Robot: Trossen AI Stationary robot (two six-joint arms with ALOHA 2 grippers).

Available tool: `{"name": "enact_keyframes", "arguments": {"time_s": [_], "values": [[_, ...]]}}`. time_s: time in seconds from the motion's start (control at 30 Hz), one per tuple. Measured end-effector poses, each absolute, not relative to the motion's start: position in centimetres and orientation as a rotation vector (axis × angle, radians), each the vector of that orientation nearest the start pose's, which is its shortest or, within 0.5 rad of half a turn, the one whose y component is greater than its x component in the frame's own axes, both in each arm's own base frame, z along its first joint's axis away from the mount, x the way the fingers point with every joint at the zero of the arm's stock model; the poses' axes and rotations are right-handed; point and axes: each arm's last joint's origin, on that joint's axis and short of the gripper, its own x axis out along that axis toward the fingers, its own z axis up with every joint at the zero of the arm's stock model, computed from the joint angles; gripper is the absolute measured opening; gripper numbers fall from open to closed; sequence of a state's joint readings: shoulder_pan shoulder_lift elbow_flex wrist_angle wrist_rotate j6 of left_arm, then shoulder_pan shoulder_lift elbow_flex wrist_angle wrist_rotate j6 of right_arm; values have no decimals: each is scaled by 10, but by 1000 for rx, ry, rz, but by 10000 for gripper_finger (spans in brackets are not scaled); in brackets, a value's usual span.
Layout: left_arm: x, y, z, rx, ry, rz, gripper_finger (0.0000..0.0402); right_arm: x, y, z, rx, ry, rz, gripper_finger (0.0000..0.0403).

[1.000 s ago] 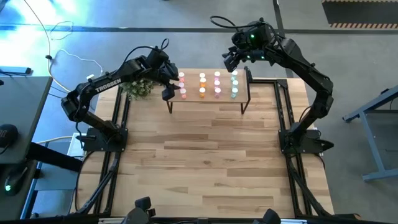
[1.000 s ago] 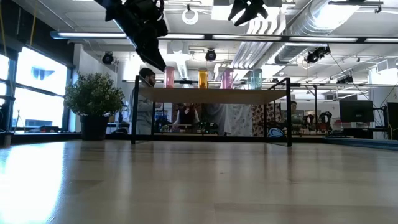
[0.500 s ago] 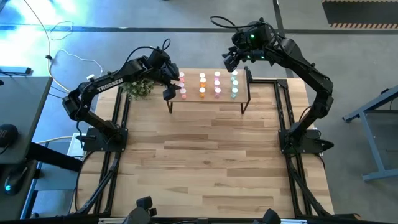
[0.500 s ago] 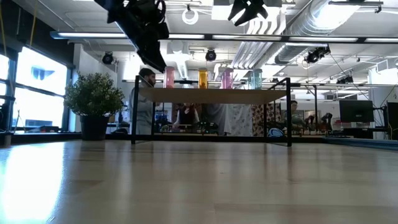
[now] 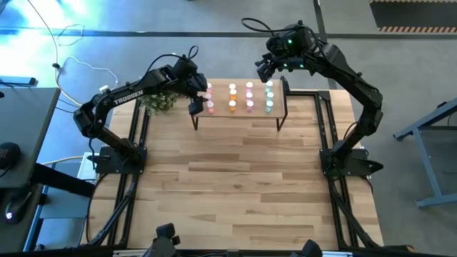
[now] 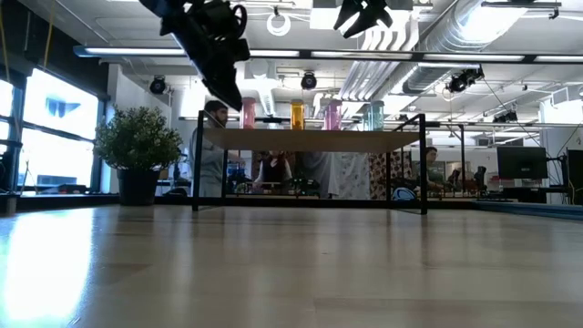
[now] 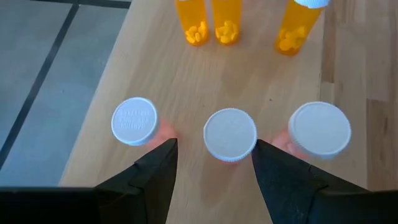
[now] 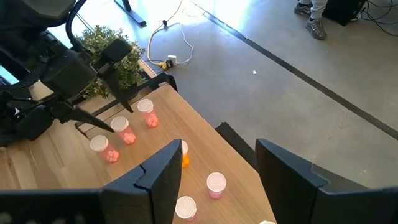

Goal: Pick and place medicine bottles onto shelf by color
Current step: Adjust the pink pill bottles on the shelf

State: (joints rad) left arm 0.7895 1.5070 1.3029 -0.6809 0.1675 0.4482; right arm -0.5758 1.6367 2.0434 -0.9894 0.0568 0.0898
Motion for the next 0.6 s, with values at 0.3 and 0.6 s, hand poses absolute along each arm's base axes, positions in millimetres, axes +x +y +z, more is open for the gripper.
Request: {"name": "enact_keyframes", "arguments": {"time_s": [0.3, 0.6], "values": [[226, 222, 302, 19, 909, 410, 195, 267, -175, 466, 236, 545, -641, 195], [228, 221, 303, 29, 894, 410, 195, 267, -175, 466, 238, 545, -640, 195]]}}
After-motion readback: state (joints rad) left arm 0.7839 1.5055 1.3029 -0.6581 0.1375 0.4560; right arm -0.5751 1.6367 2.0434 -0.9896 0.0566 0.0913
